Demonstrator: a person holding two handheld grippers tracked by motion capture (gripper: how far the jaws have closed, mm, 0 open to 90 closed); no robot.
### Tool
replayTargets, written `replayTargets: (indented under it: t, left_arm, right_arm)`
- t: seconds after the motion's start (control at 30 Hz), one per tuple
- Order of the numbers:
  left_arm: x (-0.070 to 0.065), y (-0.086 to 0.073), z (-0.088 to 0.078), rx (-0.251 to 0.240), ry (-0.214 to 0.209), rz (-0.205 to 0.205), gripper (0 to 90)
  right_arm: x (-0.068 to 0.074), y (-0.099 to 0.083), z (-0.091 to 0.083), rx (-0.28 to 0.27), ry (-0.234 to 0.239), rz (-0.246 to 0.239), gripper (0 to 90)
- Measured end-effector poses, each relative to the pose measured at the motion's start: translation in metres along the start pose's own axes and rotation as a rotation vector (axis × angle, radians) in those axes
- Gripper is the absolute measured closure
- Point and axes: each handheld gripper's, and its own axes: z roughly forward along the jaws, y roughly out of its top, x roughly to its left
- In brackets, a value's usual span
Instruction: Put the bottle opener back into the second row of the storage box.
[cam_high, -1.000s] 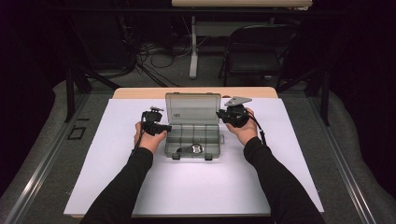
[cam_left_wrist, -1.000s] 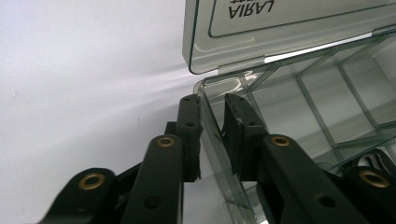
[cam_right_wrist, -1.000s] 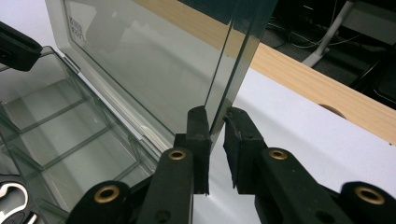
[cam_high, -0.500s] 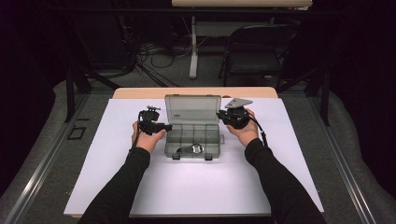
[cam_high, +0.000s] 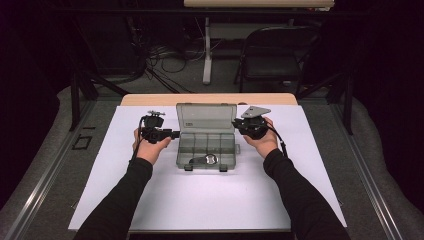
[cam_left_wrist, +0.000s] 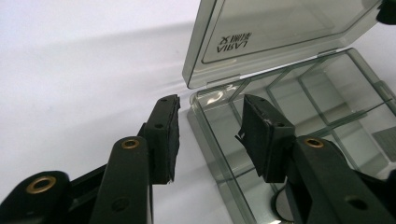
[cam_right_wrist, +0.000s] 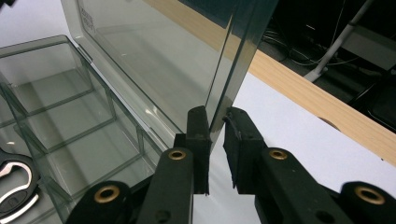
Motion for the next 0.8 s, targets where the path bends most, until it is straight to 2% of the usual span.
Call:
replayTargets:
  t: [0.23, 0.5, 0.63, 0.67, 0.8]
  left_arm:
    - [-0.001, 0.015, -0.019, -0.011, 0.011, 0.032, 66.0]
    - [-0.010, 0.055, -0.043, -0.050, 0.035, 0.067, 81.8]
    - [-0.017, 0.077, -0.047, -0.069, 0.062, 0.093, 89.1]
    - [-0.019, 0.081, -0.046, -0.082, 0.067, 0.091, 89.8]
    - [-0.026, 0.100, -0.040, -0.083, 0.068, 0.109, 90.0]
  right_arm:
    - [0.001, -0.001, -0.002, 0.001, -0.001, -0.022, 80.3]
    - [0.002, -0.001, -0.002, -0.001, -0.007, -0.030, 80.1]
    - [0.002, -0.001, -0.002, -0.003, -0.008, -0.034, 80.1]
    - [0.002, -0.001, -0.002, -0.004, -0.008, -0.036, 80.1]
    - [0.000, -0.001, -0.001, -0.008, -0.016, -0.036, 80.4]
